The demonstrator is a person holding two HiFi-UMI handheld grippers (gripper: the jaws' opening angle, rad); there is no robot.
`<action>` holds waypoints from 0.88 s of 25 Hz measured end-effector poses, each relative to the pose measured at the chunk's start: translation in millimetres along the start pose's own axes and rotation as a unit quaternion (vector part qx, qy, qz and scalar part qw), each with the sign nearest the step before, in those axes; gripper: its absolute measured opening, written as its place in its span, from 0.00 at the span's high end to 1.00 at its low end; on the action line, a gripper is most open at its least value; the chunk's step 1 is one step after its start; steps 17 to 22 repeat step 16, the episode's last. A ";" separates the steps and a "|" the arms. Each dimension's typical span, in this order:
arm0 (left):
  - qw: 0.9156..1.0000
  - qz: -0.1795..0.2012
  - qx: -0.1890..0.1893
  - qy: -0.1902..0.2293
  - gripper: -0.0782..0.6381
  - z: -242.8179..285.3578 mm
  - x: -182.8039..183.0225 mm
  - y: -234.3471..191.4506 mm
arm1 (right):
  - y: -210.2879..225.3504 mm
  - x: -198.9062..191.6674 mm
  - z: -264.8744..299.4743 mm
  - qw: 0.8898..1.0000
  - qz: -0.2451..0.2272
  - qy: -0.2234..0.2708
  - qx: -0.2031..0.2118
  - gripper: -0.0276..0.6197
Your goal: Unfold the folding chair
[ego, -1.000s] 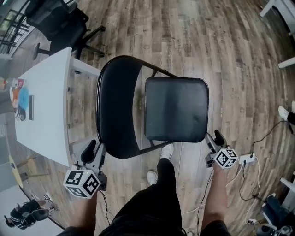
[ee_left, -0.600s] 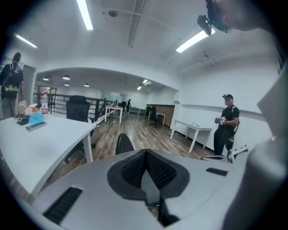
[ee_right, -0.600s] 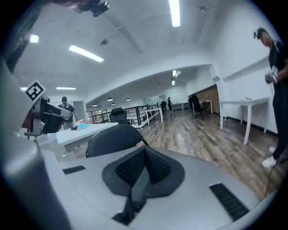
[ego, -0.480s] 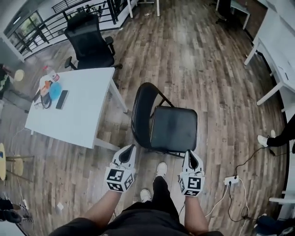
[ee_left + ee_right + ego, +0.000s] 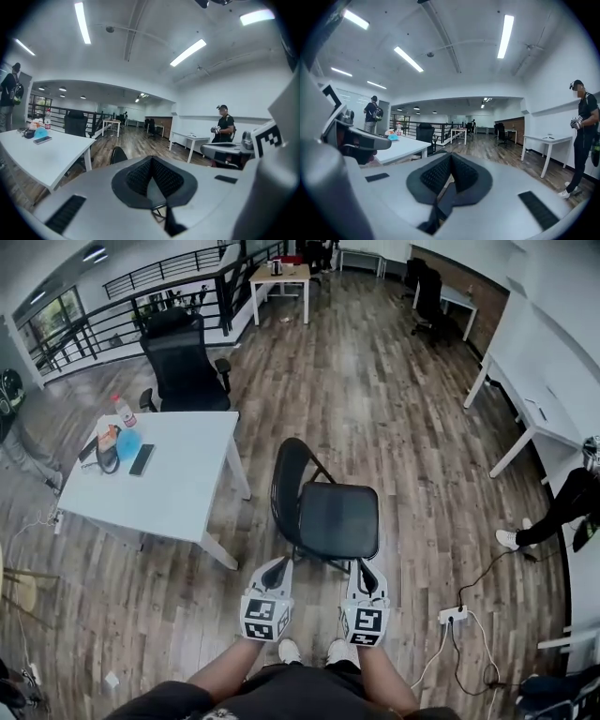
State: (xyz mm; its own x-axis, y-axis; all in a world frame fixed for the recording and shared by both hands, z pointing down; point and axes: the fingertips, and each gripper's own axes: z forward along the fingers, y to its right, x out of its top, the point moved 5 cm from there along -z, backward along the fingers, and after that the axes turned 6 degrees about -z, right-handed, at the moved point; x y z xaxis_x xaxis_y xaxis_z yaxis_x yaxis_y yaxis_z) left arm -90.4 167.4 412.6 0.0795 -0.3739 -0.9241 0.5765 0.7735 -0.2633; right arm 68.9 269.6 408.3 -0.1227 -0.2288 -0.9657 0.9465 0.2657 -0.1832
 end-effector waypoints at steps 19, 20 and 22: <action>0.998 0.015 -0.015 0.060 0.88 -13.2 36.7 43.1 | 20.6 38.9 -36.8 0.997 -0.042 0.066 -0.001 0.94; 0.998 0.015 -0.015 0.060 0.88 -13.2 36.7 43.1 | 20.6 38.9 -36.8 0.997 -0.042 0.066 -0.001 0.94; 0.998 0.015 -0.015 0.060 0.88 -13.2 36.7 43.1 | 20.6 38.9 -36.8 0.997 -0.042 0.066 -0.001 0.94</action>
